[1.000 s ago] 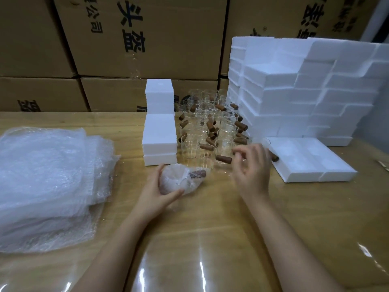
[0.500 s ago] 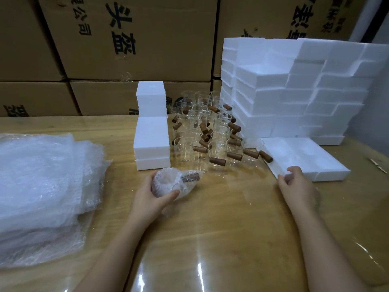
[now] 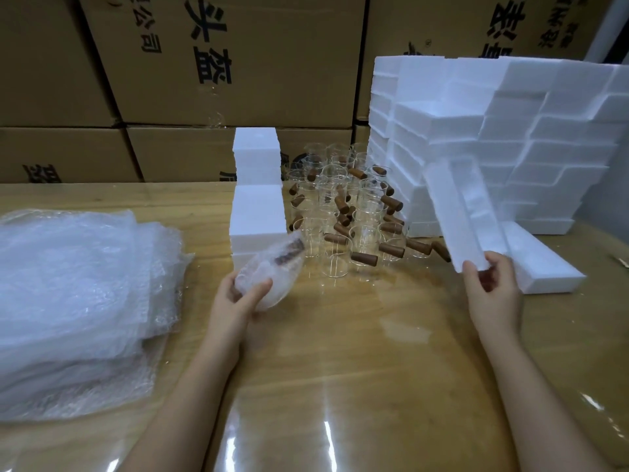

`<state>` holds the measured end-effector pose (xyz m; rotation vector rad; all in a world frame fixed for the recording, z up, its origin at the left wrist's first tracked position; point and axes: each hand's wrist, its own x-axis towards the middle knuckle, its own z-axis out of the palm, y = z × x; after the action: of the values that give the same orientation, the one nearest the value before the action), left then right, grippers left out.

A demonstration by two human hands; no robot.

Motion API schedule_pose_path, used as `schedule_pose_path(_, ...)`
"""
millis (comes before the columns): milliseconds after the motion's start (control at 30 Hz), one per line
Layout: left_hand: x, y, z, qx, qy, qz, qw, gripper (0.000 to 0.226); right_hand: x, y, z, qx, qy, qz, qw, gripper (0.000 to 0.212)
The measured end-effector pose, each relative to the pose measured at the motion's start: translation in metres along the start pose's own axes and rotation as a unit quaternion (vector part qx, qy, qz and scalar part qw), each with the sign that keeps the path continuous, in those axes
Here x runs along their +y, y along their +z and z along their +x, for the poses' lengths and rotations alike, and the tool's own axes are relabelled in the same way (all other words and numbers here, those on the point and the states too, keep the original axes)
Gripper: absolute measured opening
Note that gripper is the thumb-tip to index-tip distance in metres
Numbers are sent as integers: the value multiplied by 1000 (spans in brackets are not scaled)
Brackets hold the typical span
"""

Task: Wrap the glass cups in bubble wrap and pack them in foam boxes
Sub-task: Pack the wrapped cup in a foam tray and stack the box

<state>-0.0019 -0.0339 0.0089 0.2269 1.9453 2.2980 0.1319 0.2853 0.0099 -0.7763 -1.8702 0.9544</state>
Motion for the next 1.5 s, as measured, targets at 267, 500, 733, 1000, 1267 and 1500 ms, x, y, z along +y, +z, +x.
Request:
schedule_pose_path(267, 16, -15, -1, -16, -22, -151, 988, 56, -25, 14, -31, -165, -206, -87, 961, 11)
schedule_pose_path(500, 20, -10, -4, -72, -4, -199, 977, 42, -34, 18, -38, -197, -282, -101, 933, 12)
schedule_pose_path(733, 33, -1, -4, -99, 38, -231, 967, 51, -40, 27, -45, -250, -365, -113, 889, 14)
schedule_pose_path(1000, 34, 11, -4, -52, 47, -148, 986, 71, -45, 37, -54, -309, -395, -100, 860, 23)
schedule_pose_path(1267, 8, 21, -6, -38, 139, 193, 970, 61, -47, 35, -55, -327, -375, -104, 861, 26)
schedule_pose_path(1500, 4, 15, -2, -38, 145, 287, 946, 67, -44, 35, -55, -337, -356, -104, 865, 16)
